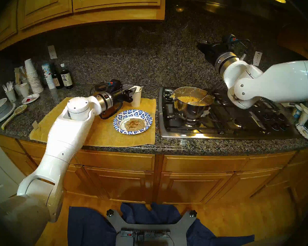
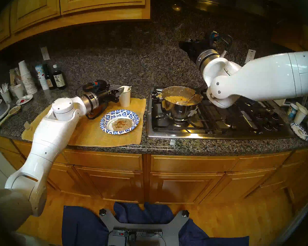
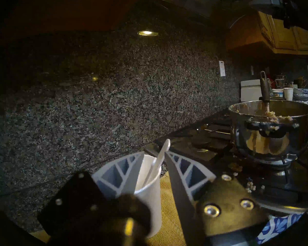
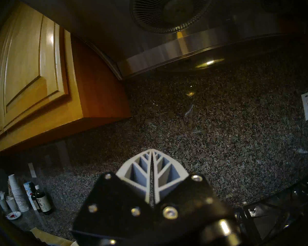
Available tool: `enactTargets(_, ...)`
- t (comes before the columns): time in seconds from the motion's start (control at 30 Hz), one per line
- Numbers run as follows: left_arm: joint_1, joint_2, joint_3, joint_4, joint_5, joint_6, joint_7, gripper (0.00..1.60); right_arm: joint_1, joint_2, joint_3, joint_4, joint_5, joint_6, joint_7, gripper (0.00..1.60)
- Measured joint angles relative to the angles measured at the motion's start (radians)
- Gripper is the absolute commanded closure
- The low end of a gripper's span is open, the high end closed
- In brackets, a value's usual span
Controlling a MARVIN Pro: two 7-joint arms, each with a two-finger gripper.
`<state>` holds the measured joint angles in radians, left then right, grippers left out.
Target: Scoop oatmeal into bowl, add cinnamon, and put a spoon inside bowl
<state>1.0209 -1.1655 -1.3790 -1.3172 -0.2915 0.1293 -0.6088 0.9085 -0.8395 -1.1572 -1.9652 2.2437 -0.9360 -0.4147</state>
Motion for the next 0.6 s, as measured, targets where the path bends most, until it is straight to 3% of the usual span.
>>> enactTargets(0.6, -0.009, -0.011, 0.007, 0.03, 0.038, -0.015, 0.002, 0.83, 0.002, -0.001, 0.0, 0.001, -0.001, -0.001, 0.002, 1.6)
